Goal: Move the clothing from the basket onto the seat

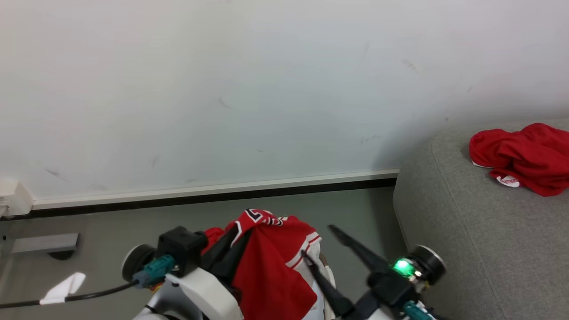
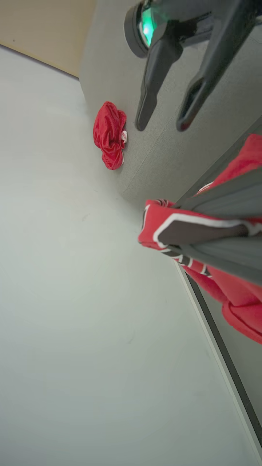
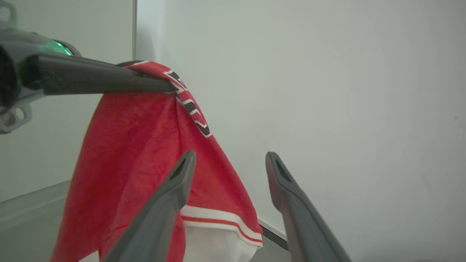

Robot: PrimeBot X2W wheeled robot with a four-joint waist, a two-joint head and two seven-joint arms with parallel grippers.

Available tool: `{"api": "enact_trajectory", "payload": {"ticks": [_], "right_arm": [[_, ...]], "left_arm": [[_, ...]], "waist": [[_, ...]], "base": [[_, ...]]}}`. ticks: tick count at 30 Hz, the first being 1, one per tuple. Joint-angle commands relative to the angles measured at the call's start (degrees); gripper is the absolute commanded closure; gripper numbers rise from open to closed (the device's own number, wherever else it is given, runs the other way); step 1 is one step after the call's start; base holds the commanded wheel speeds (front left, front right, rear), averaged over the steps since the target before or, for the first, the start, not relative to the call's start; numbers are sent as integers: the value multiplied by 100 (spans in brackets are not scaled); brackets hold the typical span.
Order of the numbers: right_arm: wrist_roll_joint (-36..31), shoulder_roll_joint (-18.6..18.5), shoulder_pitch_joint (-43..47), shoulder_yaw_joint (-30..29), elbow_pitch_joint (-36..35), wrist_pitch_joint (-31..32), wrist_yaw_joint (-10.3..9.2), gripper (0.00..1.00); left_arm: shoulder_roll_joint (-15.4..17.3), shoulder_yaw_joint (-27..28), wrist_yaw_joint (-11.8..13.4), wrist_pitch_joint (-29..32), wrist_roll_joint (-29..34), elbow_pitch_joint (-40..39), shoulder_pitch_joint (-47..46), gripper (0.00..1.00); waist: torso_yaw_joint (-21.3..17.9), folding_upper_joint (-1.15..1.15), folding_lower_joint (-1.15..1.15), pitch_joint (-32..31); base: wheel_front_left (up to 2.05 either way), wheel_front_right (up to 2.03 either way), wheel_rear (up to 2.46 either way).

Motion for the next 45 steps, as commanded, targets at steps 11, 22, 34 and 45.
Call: {"api": "enact_trajectory", "payload": {"ticks": [11, 22, 34, 45], "right_arm": [[716, -464, -1446, 1805, 700, 5, -15, 0], [2023, -275, -1614, 2109, 1292, 5, -15, 100], [1908, -405, -1375, 937, 1076, 4, -15, 100], [1549, -718, -1080, -311, 730, 3, -15, 100]], "left_arm": [[-209, -469, -318, 110, 27, -115, -248, 100], [-316, -691, -390, 129, -27, -236, -261, 100], [-445, -660, -228, -242, -5, 274, -133, 0], [-639, -704, -205, -650, -21, 730, -146, 0]], "waist": [[121, 0, 0, 36], [225, 0, 0, 38], [-141, 0, 0, 138], [-1038, 0, 0, 319]], "base": [[0, 0, 0], [0, 0, 0], [0, 0, 0], [0, 0, 0]]}}
